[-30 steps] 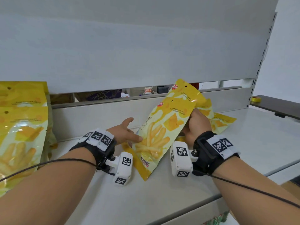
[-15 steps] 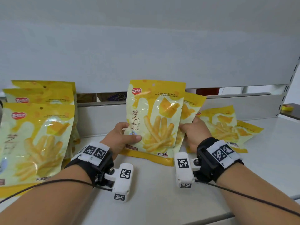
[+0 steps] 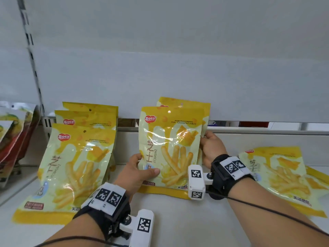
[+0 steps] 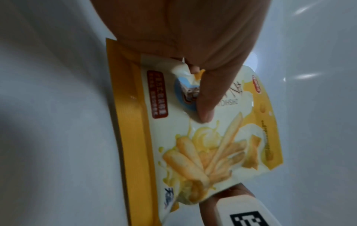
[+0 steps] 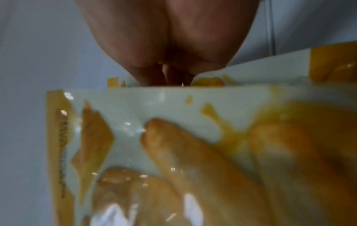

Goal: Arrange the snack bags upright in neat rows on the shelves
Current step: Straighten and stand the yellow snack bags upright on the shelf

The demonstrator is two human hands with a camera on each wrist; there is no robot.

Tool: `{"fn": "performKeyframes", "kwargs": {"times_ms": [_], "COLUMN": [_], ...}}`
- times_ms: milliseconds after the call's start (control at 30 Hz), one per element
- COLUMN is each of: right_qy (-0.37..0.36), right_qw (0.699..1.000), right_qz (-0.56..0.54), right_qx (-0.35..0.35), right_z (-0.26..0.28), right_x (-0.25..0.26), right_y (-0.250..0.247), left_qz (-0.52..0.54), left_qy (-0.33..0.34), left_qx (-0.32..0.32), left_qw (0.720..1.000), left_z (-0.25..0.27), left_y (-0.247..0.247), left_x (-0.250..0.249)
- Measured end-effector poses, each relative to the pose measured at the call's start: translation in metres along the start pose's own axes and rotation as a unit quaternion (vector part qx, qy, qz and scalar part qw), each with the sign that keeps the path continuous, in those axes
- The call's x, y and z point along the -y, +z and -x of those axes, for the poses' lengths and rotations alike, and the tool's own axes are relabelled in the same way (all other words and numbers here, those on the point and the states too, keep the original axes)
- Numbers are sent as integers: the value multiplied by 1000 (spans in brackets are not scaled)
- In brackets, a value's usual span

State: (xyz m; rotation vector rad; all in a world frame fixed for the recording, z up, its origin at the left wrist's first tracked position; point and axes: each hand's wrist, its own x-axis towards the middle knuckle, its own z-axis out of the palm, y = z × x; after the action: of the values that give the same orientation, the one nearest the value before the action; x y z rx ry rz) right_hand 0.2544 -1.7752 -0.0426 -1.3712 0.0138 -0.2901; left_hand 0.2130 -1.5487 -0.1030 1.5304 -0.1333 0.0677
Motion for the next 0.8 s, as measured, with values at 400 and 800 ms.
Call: {"fn": "performKeyframes", "kwargs": {"times_ms": [400,800], "right_qy": [54,70], "right_qw": [996,997], "right_qz": [15,-18], "right_qx": [64,21], "right_z": [-19,-6], "right_x": [-22,-18], "right_y": [24,1], "left_qz": [-114,-192], "left_qy": [-48,-12], "left_qx": [-44,-124], "left_qw": [991,973], "left_z": [-8,-2], "left_y": [-2,-2], "left_x": [1,-11]}}
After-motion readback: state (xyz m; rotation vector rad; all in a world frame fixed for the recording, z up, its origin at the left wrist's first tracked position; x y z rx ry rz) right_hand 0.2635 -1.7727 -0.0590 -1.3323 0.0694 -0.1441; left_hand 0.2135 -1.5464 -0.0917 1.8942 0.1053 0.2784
